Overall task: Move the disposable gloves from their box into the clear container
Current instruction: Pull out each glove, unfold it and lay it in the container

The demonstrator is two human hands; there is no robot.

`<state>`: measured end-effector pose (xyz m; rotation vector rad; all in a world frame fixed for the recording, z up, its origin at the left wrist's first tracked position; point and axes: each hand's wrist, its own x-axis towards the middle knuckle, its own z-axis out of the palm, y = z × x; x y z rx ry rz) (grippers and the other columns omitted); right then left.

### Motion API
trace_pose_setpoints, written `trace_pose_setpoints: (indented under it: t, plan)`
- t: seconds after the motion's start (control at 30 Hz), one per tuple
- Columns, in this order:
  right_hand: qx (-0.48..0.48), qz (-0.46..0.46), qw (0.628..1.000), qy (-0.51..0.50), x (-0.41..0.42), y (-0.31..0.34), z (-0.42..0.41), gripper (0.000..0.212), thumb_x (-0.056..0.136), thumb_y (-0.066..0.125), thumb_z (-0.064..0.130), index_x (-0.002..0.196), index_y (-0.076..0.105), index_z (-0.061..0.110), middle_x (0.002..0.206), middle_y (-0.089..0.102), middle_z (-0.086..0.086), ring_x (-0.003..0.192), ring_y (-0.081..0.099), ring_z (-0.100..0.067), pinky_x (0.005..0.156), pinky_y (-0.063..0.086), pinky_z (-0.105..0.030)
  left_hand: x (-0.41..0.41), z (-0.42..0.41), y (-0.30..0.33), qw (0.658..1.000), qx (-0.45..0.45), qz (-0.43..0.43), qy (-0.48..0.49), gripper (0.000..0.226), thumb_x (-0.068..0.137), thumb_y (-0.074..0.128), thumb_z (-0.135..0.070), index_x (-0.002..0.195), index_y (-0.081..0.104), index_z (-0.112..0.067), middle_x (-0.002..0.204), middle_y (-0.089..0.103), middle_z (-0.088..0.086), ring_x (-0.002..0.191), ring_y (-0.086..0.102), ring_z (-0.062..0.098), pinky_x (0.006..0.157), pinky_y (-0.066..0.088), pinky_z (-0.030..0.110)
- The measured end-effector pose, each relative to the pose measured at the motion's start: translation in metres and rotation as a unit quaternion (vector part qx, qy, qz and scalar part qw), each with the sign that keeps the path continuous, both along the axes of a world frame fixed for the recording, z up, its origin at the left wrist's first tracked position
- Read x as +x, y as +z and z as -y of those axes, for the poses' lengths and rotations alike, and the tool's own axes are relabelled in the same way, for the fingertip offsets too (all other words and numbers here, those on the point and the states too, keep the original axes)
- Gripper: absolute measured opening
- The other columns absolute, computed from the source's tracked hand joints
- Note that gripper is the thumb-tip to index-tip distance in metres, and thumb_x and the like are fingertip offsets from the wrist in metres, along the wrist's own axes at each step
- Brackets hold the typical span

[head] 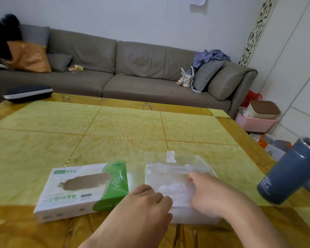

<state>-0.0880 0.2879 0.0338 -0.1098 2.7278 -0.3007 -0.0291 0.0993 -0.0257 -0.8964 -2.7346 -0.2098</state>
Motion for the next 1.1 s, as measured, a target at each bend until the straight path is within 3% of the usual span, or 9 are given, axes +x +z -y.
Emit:
trace_pose_setpoints:
  t: [0.13,0.23,0.33,0.43,0.53,0.63,0.8,0.97,1.1]
  plan:
    - [0.023,-0.085,0.996,0.018,0.005,0.002,0.01,0.042,0.093,0.049,0.018,0.131,0.056,0.035,0.133,0.06,0.008,0.113,0.063,-0.016,0.094,0.054,-0.032,0.01,0.014,0.025,0.991,0.126,0.016,0.041,0.02,0.097,0.049,-0.044,0.107,0.062,-0.033,0.099,0.066,-0.015,0.088,0.062,0.009,0.075,0.051,0.023]
    - [0.022,-0.201,0.979,0.015,0.006,0.0,0.021,0.034,0.095,0.047,0.019,0.121,0.059,0.036,0.127,0.061,0.014,0.112,0.062,-0.015,0.093,0.054,-0.035,0.009,0.039,0.047,0.966,0.178,-0.002,0.187,0.02,0.102,0.041,-0.048,0.095,0.05,-0.032,0.094,0.055,-0.014,0.08,0.056,0.01,0.065,0.049,0.028]
    - [-0.052,-0.309,0.946,0.082,0.016,-0.003,0.042,0.031,0.099,0.046,0.016,0.12,0.06,0.033,0.121,0.059,0.019,0.109,0.056,-0.008,0.09,0.049,-0.026,0.005,0.081,0.053,0.927,0.106,0.098,0.345,0.031,0.106,0.032,-0.047,0.093,0.052,-0.028,0.094,0.054,-0.01,0.09,0.061,0.018,0.076,0.052,0.037]
    - [-0.072,-0.34,0.913,0.215,0.033,-0.01,0.071,0.031,0.099,0.051,0.018,0.127,0.062,0.026,0.124,0.059,0.016,0.117,0.052,-0.006,0.101,0.038,-0.017,0.004,0.111,0.04,0.912,-0.025,0.238,0.333,0.041,0.107,0.023,-0.047,0.129,0.057,-0.037,0.108,0.062,-0.004,0.107,0.061,0.02,0.085,0.053,0.037]
    - [-0.05,-0.253,0.911,0.322,0.037,-0.031,0.094,0.047,0.099,0.045,0.029,0.145,0.053,0.023,0.147,0.051,0.01,0.141,0.04,-0.012,0.127,0.018,-0.033,0.005,0.114,0.027,0.89,0.02,0.304,0.339,0.06,0.102,0.02,-0.064,0.101,0.064,-0.023,0.106,0.063,0.001,0.099,0.061,0.02,0.088,0.051,0.04]
    - [-0.008,-0.213,0.909,0.358,0.039,-0.047,0.11,0.061,0.092,0.04,0.038,0.149,0.052,0.021,0.148,0.052,0.004,0.143,0.045,-0.018,0.125,-0.003,-0.035,0.001,0.108,0.024,0.891,0.031,0.289,0.349,0.054,0.106,0.028,-0.059,0.08,0.056,-0.021,0.102,0.066,0.003,0.097,0.062,0.022,0.088,0.051,0.039]
    - [0.026,-0.241,0.914,0.326,0.044,-0.049,0.112,0.054,0.077,0.044,0.044,0.118,0.076,0.028,0.117,0.071,0.009,0.112,0.069,-0.01,0.116,0.03,-0.037,0.002,0.105,0.036,0.886,0.079,0.296,0.348,0.044,0.109,0.034,-0.042,0.066,0.04,-0.032,0.095,0.062,-0.004,0.088,0.059,0.02,0.082,0.05,0.034]
    - [0.017,-0.268,0.898,0.349,0.043,-0.053,0.109,0.053,0.062,0.066,0.045,0.111,0.078,0.03,0.115,0.073,0.01,0.108,0.071,-0.006,0.119,0.04,-0.033,-0.001,0.118,0.042,0.876,0.187,0.212,0.391,0.037,0.095,0.051,-0.021,0.059,0.048,-0.015,0.06,0.057,0.007,0.048,0.043,0.016,0.045,0.038,0.027]
    - [0.02,-0.265,0.899,0.349,0.043,-0.055,0.109,0.051,0.063,0.066,0.046,0.109,0.078,0.027,0.113,0.074,0.008,0.107,0.071,-0.006,0.118,0.041,-0.037,0.0,0.123,0.053,0.868,0.298,0.094,0.386,0.011,0.092,0.067,-0.034,0.086,0.07,-0.026,0.088,0.068,-0.013,0.074,0.066,0.004,0.066,0.059,0.029]
